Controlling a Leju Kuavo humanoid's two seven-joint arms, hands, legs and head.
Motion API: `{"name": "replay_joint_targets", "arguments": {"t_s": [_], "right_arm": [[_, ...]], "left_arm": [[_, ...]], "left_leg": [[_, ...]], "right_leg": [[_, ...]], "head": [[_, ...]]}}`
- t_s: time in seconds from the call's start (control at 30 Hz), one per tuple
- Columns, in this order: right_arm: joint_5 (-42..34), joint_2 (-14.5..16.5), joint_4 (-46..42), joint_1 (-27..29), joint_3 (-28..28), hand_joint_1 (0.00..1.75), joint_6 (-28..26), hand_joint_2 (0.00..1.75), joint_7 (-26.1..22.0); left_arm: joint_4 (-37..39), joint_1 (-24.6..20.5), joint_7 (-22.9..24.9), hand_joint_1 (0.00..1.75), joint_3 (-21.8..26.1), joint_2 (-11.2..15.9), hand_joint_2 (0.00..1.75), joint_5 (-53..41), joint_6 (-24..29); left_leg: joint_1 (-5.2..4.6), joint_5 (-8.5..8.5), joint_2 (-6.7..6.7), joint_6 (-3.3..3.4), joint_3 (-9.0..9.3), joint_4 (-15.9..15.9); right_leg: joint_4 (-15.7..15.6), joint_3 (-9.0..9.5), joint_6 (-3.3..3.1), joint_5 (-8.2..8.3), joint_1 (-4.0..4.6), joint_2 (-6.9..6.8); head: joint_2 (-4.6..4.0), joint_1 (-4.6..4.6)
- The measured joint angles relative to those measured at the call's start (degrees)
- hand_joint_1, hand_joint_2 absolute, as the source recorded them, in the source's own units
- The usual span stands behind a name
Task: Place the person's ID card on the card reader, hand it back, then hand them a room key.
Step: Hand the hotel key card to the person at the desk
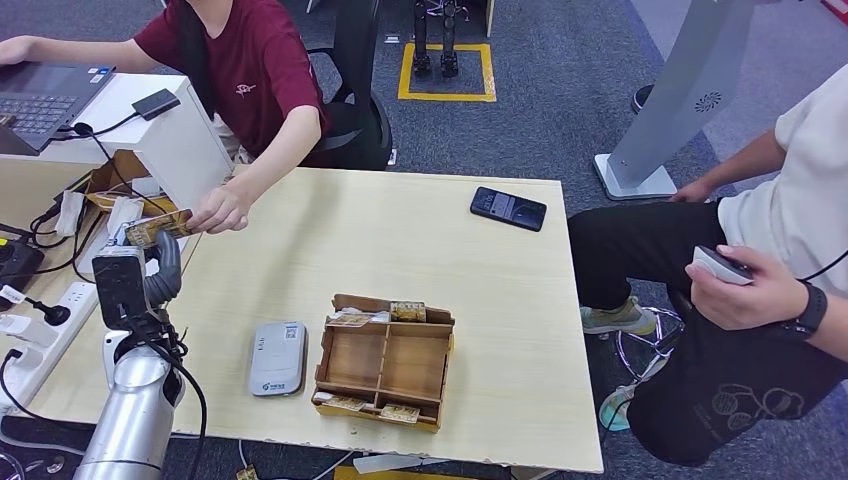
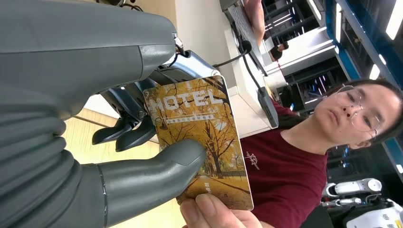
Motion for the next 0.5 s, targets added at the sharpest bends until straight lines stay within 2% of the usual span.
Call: {"name": "replay_joint_targets", "arguments": {"t_s": [0.5], "right_arm": [[0.0,0.0,0.0,0.0,0.0,0.0,0.0,1.75,0.0]], "left_arm": [[0.0,-0.1,0.0,1.75,0.0,0.0,1.75,0.0,-0.2]], "left_leg": [[0.0,0.0,0.0,0.0,0.0,0.0]], "right_leg": [[0.0,-0.01,0.0,0.0,0.0,0.0]], "head": [[0.01,0.0]]}}
